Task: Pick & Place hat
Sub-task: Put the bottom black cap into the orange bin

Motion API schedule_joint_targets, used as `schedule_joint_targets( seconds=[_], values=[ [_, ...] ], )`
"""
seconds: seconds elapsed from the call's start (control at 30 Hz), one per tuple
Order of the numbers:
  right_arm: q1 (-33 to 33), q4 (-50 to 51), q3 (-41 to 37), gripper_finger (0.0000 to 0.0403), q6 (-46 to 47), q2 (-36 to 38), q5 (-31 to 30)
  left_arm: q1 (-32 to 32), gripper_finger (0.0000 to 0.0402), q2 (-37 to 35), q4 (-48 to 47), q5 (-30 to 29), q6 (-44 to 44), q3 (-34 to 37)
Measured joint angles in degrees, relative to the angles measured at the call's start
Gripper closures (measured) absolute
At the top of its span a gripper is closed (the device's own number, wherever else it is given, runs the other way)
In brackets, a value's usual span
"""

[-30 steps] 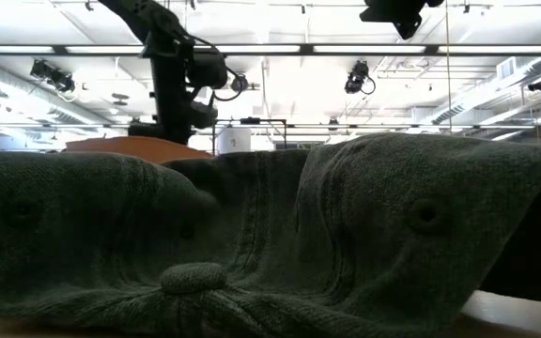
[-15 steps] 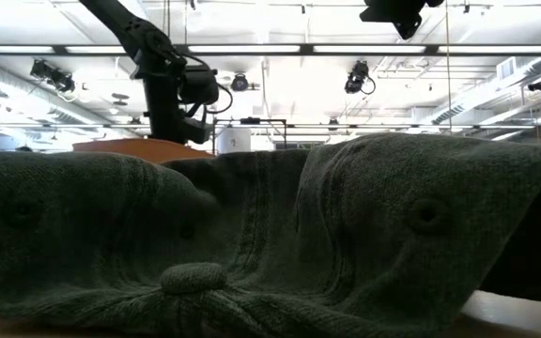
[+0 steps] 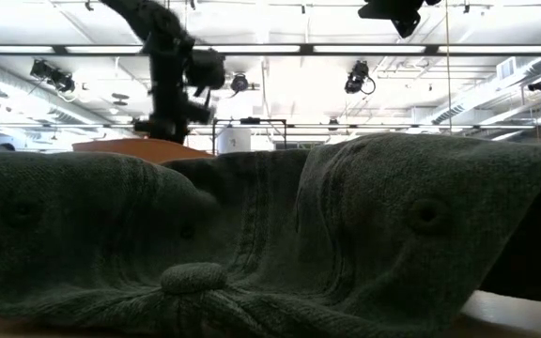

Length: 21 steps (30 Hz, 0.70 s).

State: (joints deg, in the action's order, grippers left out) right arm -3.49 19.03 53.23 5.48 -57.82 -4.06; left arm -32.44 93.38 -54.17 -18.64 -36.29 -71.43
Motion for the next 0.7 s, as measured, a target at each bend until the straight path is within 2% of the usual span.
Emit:
schedule_joint_targets(
  seconds=[0.27, 0.43, 0.57, 0.63, 0.7],
  values=[
    [0.0, -0.1, 0.0, 0.0268, 0.0, 0.0, 0.1, 3.7, 0.0221, 0.0, -15.7, 8.4, 11.6, -14.1],
    [0.0, -0.1, 0.0, 0.0268, 0.9, 0.0, 0.6, 7.0, 0.0224, -1.0, -22.1, 19.1, 18.0, -20.6],
    [0.0, -0.4, 0.0, 0.0268, 2.3, 0.0, 1.6, 10.6, 0.0225, -4.6, -24.0, 32.6, 23.2, -23.8],
    [0.0, -0.6, 0.0, 0.0268, 2.5, 0.0, 2.6, 12.7, 0.0225, -7.0, -23.5, 35.3, 26.6, -24.1],
    [0.0, -1.1, 0.0, 0.0268, 2.4, -0.4, 3.1, 15.2, 0.0225, -9.4, -23.7, 35.4, 29.2, -24.1]
  ],
)
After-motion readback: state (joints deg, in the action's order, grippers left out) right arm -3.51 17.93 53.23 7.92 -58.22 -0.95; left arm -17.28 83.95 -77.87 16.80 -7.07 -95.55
